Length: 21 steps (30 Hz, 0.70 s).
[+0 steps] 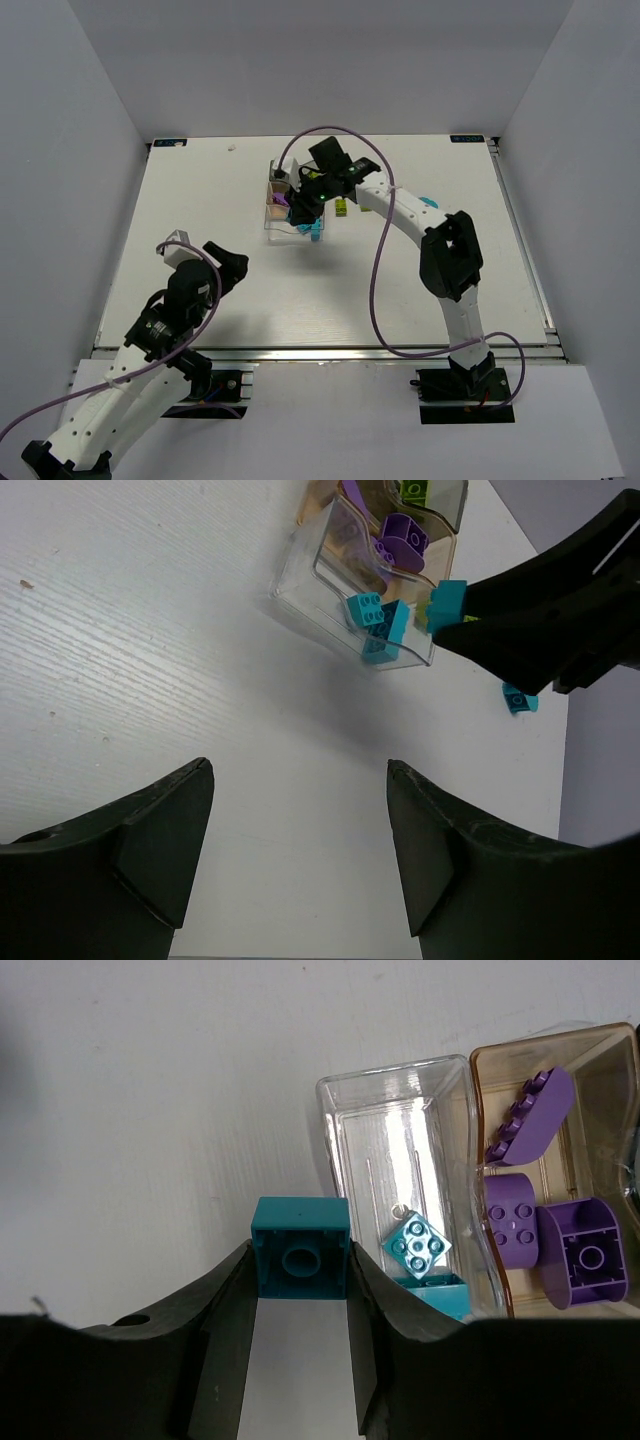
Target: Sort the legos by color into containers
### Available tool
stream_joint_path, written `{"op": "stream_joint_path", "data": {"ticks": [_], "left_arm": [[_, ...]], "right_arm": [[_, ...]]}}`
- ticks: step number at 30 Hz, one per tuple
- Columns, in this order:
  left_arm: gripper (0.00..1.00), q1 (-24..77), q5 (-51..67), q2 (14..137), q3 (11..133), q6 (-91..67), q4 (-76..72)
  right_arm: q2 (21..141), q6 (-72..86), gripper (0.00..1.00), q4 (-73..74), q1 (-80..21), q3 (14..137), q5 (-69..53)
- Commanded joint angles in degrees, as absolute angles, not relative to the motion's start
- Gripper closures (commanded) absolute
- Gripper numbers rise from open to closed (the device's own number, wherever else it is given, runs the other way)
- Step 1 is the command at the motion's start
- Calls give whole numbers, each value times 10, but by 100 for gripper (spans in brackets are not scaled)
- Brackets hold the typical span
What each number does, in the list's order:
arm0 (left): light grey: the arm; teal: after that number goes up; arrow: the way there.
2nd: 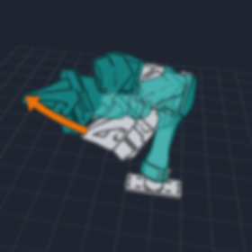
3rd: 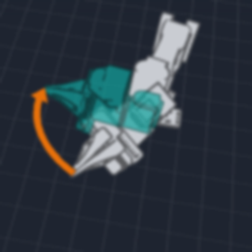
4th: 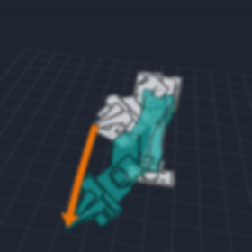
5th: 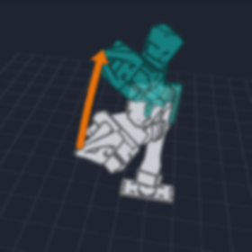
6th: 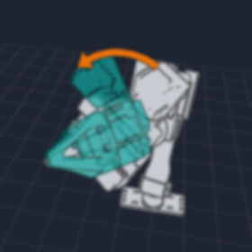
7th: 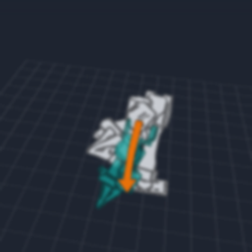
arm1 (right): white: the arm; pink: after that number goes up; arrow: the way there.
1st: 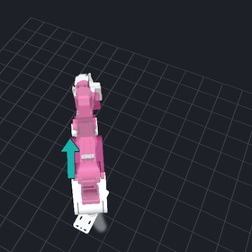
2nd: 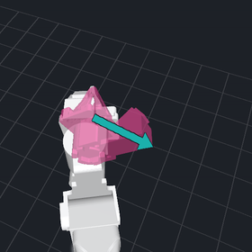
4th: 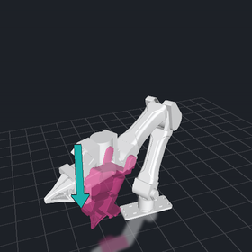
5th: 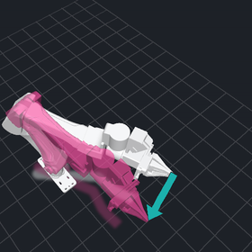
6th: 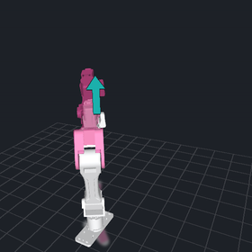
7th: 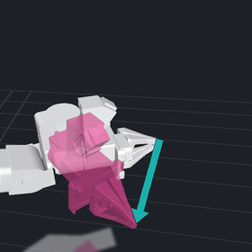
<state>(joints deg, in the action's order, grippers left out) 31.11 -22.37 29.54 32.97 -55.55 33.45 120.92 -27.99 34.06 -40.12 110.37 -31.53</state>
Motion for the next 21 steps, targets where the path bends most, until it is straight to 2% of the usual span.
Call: {"op": "stream_joint_path", "data": {"ticks": [1, 9, 15, 21], "left_arm": [[20, 309, -240, 288, 327, -565, 362], [20, 309, -242, 290, 327, -569, 364], [20, 309, -241, 299, 332, -566, 364], [20, 309, -236, 308, 334, -563, 359]], "right_arm": [[1222, -263, 99, 302, -418, 1131, -261], [1266, -282, 82, 287, -423, 1139, -197], [1291, -295, 73, 279, -422, 1150, -176], [1307, -302, 49, 276, -423, 1151, -163]]}}
